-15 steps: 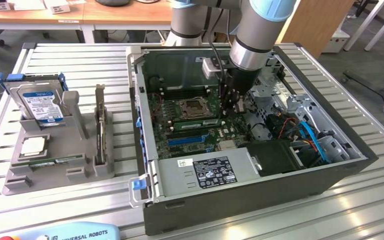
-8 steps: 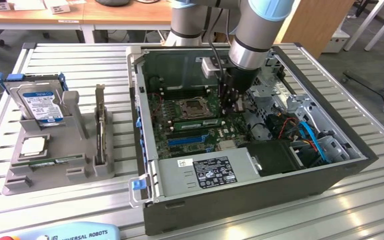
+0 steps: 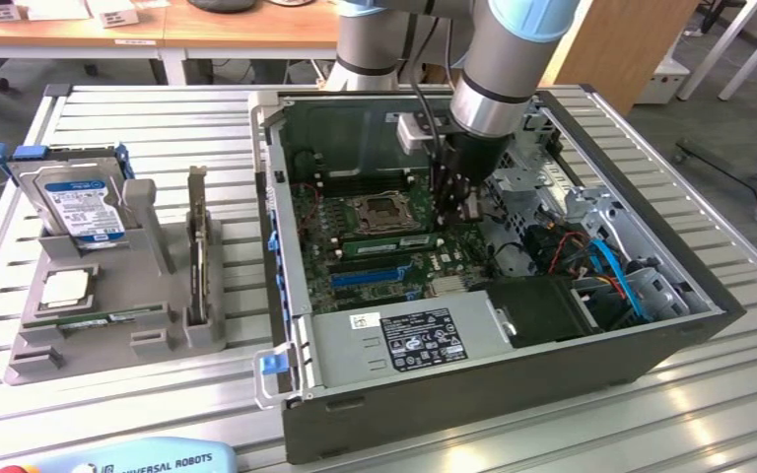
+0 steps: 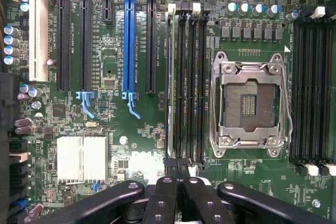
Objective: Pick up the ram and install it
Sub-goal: 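Press down the ram until it locks into place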
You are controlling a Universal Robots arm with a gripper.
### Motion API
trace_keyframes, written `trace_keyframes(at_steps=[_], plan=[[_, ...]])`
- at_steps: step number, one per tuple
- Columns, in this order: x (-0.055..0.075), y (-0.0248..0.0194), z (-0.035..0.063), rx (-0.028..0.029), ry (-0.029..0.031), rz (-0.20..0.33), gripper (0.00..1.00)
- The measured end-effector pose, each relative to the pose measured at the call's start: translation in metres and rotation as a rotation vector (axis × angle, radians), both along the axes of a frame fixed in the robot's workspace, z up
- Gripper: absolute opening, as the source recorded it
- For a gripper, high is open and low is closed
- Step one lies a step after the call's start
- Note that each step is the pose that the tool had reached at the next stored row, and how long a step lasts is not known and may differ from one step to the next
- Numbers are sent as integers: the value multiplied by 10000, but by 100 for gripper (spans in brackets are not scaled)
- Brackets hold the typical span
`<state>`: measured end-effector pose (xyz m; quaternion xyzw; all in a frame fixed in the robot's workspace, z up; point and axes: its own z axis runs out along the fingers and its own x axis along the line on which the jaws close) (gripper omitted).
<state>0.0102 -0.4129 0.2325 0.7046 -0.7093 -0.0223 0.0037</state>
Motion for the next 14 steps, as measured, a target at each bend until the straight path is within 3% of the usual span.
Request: trace_keyframes(at_steps=[14], plan=[[0, -1, -55, -1, -1, 0, 10]])
